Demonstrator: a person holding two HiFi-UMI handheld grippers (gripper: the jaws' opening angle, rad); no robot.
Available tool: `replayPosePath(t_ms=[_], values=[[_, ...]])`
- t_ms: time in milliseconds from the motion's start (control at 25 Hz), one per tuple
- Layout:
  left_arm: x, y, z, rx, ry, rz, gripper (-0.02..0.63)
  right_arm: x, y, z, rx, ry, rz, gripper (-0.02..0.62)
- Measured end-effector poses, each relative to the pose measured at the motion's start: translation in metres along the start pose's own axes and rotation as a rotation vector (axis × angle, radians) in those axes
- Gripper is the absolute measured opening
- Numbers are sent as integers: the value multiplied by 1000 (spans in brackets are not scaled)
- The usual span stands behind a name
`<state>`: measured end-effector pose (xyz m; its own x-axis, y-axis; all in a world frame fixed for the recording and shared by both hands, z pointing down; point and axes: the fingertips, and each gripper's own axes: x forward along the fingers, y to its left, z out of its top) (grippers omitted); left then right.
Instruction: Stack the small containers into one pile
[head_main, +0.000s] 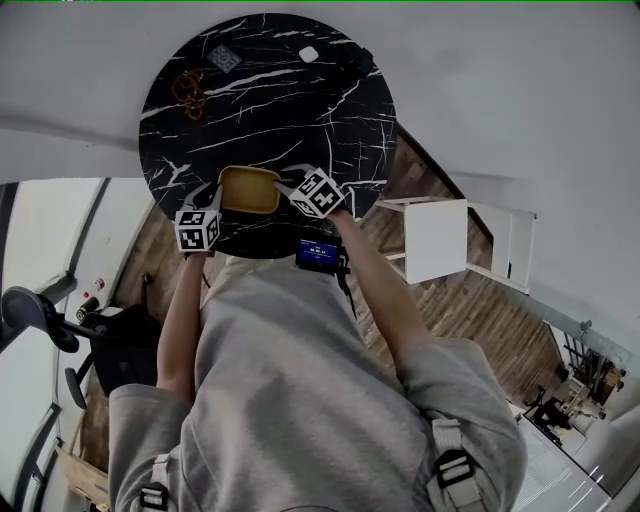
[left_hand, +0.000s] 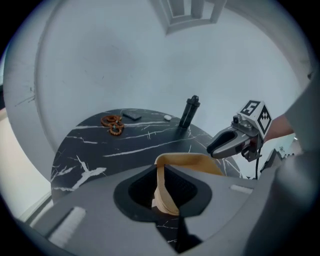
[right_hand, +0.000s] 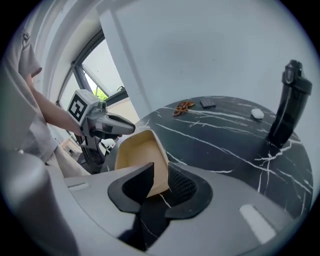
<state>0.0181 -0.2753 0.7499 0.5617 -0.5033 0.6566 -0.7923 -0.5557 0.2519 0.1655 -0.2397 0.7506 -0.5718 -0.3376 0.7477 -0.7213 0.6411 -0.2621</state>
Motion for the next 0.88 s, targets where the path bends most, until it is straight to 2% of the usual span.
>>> replayPosePath(t_ms=[160,280,360,440,600,760,880], values=[[-36,-16,50,97,-164,-10,43,-39,6,49,-60,-177,-73,90],[-78,-39,96,218,-332,-12,40,-80,25,94,-124,-351,-139,74],[-110,-57,125,305,-443,-9,37,-113,42,123,-169,-465,-206,54],[-138,-74,149,355,-526,1,26,-148,60,148,-221,-559,-297,12],[-176,-94,184,391,-591,18,18,-198,95,180,-304,-673,-395,12],[-200,-111,208,457,-610,34,12,-229,117,202,-296,-735,-420,12],[-222,-123,233,476,-701,48,11,-247,130,220,-328,-756,-443,12]])
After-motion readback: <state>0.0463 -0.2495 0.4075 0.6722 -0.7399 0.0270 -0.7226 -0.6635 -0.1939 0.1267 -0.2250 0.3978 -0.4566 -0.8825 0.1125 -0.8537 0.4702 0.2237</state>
